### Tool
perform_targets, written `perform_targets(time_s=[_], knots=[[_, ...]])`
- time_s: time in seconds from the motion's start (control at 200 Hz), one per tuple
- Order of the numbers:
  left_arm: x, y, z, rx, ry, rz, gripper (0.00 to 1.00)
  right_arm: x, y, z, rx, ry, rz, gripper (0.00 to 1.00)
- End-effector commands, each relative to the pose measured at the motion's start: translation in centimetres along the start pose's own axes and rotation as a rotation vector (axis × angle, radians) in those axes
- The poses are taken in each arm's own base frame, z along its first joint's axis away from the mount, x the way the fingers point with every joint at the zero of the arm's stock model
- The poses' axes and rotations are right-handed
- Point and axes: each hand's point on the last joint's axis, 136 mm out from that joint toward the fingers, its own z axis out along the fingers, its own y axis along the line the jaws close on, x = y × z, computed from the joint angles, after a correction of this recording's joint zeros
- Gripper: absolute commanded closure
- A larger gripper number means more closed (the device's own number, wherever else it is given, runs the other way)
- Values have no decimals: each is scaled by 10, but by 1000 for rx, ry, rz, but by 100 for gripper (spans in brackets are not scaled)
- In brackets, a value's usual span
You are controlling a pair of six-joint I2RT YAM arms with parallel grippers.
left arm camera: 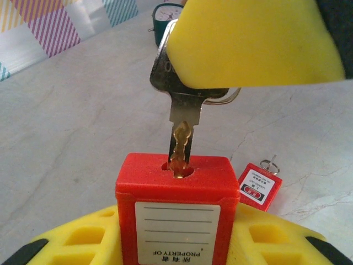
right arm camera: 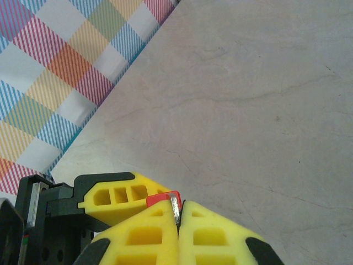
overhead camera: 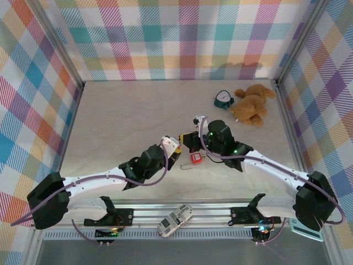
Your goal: Unlock with the key
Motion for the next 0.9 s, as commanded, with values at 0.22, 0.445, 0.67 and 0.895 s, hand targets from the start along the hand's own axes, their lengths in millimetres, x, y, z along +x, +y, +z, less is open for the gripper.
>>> perform_targets(time_s=[0.22,0.445,0.67,0.895], knots=[[-112,15,-37,-1,-404,-154,75,84,-8,13,43,303,-1,97],[-120,14,-41,16,-435,-159,75,99,-7,18,41,352,-24,97],[-114,7,-35,43,-392,-118,75,90,-1,15,32,349,-53,93],[-62,-3,-17,59,-216,-47,75,48,-1,-9,74,241,-72,78]])
